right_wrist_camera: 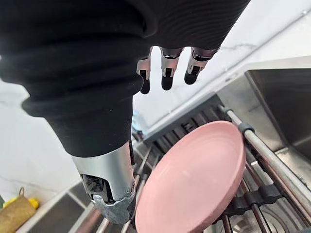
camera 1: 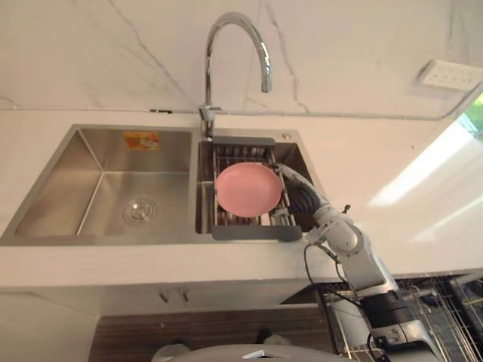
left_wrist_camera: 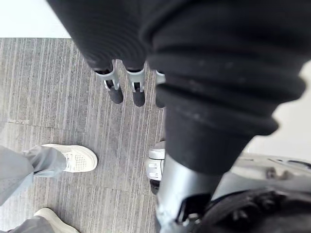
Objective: Walk over to the sink, pick up the cup, carry it to the dishwasher, place the cup inside the dishwasher, then close the dishwasher door
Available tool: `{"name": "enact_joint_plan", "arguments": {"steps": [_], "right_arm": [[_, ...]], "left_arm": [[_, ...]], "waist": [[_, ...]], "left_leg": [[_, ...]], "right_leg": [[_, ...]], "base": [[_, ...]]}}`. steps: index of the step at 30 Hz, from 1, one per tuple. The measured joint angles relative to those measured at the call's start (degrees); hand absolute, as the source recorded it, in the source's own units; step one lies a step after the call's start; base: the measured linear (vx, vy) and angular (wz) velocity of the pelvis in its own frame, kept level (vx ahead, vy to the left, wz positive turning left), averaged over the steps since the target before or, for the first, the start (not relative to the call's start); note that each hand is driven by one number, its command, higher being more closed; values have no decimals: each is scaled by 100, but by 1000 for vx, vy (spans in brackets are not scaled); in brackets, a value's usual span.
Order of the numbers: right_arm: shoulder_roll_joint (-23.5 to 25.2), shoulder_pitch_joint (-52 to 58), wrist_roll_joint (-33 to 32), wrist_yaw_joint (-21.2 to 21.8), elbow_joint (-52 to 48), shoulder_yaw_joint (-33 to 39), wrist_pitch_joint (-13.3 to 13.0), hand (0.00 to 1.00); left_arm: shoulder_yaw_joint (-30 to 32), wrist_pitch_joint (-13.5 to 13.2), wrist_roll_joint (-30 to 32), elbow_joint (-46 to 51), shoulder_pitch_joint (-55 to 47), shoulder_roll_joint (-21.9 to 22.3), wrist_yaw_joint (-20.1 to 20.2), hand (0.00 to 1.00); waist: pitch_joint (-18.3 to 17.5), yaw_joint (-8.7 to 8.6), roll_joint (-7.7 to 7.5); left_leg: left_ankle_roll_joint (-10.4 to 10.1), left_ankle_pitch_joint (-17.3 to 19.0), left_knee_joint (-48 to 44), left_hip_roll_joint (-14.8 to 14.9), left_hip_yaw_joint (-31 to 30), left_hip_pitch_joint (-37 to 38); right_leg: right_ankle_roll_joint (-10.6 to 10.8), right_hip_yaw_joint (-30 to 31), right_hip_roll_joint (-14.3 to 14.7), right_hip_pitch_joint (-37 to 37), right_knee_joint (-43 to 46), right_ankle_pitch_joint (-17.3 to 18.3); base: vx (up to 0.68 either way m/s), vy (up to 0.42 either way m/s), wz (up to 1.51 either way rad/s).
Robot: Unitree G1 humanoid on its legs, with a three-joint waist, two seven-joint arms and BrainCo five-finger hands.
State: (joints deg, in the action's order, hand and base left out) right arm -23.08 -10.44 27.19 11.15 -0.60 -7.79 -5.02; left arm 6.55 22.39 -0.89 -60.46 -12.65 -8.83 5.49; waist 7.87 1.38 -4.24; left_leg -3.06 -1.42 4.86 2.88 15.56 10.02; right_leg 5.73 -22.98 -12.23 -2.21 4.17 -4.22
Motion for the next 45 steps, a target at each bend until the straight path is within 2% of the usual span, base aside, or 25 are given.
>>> {"name": "enact_joint_plan", "arguments": {"steps": [4,12,17,21,31,36,40,45], "right_arm": [[7,-229,261,-69,398,-375,20,0],[6,-396,882,-297,682,-523,35,0],[10,-487,1115,-320,1102,-621,421,0],[15,-556,1211,-422,1128,-685,549,0],[26,-682,2116,-423,1362,-773,505,0],[12,-902,2280,-439,1761,-802,252,0],[-41,-1189,2506,-676,2119,-1042,133,0],[-124,-1481,2726,-840,2459,-1258,166,0]], "left_arm": [[-2,3,17,83,-16,10,6,0],[1,9,233,131,-20,23,122,0],[-8,1,236,145,-10,30,116,0],[-12,1,237,151,-11,32,112,0],[-28,-2,295,319,-61,38,114,0],[-40,4,351,347,-58,38,126,0],[-42,5,470,386,-38,33,233,0],[-47,19,502,492,-44,16,244,0]], "waist": [[2,60,10],[3,115,12],[4,174,13],[8,178,19],[21,219,14],[35,240,13],[97,327,-1],[167,391,-47]], "left_leg": [[-8,-15,1,-4,-22,-21],[-10,-38,0,-29,-134,-113],[19,-58,0,-31,-151,-142],[27,-64,0,-31,-151,-156],[32,-81,0,-31,-224,-213],[37,-112,-1,-32,-290,-251],[44,-124,-1,-49,-329,-245],[25,-148,-2,-79,-458,-288]], "right_leg": [[-5,-22,-7,-2,-21,-25],[-15,-135,-40,-3,-71,-51],[11,-153,-45,6,-79,-67],[14,-158,-46,18,-80,-68],[20,-246,-61,32,-72,-62],[20,-309,-95,37,-50,-55],[24,-346,-145,42,46,-16],[32,-477,-209,41,124,21]], "base": [[-11,-2,3],[-2,0,7],[0,0,0],[0,0,0],[5,-5,3],[8,-6,7],[-5,-2,5],[-7,0,13]]}}
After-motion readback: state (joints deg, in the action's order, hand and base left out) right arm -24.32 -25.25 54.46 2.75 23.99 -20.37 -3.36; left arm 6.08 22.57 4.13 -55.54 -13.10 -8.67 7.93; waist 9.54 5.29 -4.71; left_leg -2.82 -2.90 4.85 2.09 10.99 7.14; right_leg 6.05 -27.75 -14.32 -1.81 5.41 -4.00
